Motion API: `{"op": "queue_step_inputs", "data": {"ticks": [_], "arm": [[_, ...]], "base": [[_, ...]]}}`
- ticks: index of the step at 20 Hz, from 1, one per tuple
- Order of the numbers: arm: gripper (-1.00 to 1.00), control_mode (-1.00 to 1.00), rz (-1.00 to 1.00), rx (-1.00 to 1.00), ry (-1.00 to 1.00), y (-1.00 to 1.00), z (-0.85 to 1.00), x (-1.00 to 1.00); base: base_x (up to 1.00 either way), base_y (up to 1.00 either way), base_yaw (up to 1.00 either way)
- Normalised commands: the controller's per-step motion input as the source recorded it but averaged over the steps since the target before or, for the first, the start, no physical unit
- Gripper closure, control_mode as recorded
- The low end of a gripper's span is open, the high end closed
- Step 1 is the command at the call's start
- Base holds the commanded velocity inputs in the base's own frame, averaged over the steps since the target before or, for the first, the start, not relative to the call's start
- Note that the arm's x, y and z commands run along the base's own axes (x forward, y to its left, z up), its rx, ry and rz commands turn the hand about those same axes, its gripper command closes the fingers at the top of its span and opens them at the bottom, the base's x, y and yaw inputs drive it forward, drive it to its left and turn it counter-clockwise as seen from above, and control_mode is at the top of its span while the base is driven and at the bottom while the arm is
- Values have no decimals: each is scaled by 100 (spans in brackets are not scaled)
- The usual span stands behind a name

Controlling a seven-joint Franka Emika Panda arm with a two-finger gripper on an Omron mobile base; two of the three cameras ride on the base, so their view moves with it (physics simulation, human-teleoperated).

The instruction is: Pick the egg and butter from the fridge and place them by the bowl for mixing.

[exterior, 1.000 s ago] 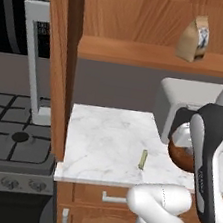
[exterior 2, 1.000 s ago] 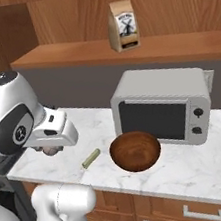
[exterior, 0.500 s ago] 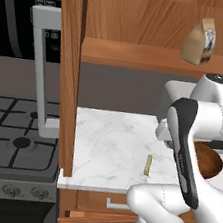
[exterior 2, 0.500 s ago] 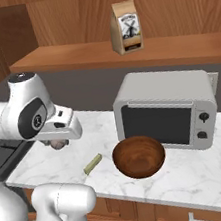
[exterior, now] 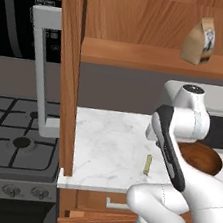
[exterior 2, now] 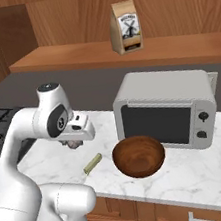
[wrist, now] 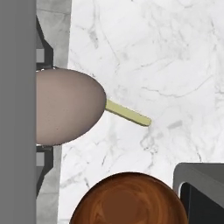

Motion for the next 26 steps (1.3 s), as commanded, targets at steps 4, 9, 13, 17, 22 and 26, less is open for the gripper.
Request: {"op": "queue_step_inputs", "data": {"ticks": [4, 9, 13, 17, 22, 26], "arm": [[100, -100, -5, 0, 0, -22, -71, 52], [100, -100, -10, 0, 1, -5, -58, 39], [100, -100, -24, 0, 3, -3, -32, 25], [100, -100, -27, 0, 4, -6, -35, 29], [100, -100, -14, 0, 3, -11, -36, 37], [100, -100, -3, 2, 1, -23, -45, 25]], "base": [[0, 0, 0], [0, 0, 0], [0, 0, 0], [0, 0, 0], [0, 0, 0], [0, 0, 0]]}}
